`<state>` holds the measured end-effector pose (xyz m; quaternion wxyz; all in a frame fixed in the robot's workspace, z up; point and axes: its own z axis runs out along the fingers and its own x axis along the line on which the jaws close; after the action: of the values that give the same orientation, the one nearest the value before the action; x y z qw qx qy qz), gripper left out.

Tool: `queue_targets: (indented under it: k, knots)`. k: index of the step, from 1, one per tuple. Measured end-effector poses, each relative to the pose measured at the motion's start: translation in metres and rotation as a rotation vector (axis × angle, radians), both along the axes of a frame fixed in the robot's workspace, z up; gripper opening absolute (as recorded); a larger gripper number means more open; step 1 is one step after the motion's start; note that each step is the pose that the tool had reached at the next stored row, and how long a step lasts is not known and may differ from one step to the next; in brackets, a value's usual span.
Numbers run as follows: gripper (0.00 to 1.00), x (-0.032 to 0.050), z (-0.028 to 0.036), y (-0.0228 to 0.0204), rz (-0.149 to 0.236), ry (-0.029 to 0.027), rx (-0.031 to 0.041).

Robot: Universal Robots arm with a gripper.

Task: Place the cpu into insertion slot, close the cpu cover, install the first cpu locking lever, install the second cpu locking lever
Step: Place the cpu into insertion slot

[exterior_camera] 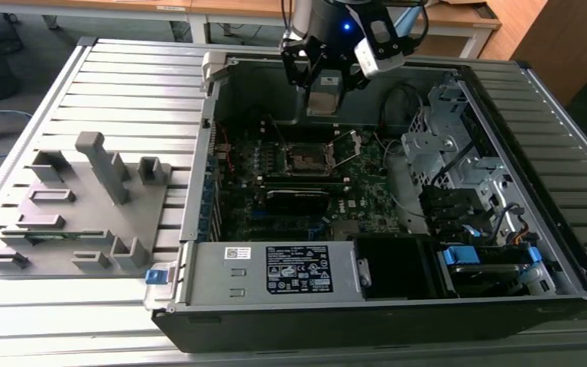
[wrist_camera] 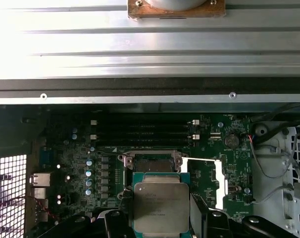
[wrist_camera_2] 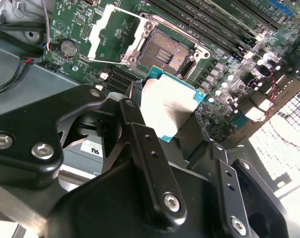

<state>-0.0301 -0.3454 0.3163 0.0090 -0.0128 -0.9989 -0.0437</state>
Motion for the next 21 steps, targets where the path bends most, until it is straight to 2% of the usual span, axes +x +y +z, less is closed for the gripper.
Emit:
queue_targets:
  k: [21]
  knots:
    - [0.54,0.0000,-0.0029,0.0000,0.000,0.0001,-0.0005]
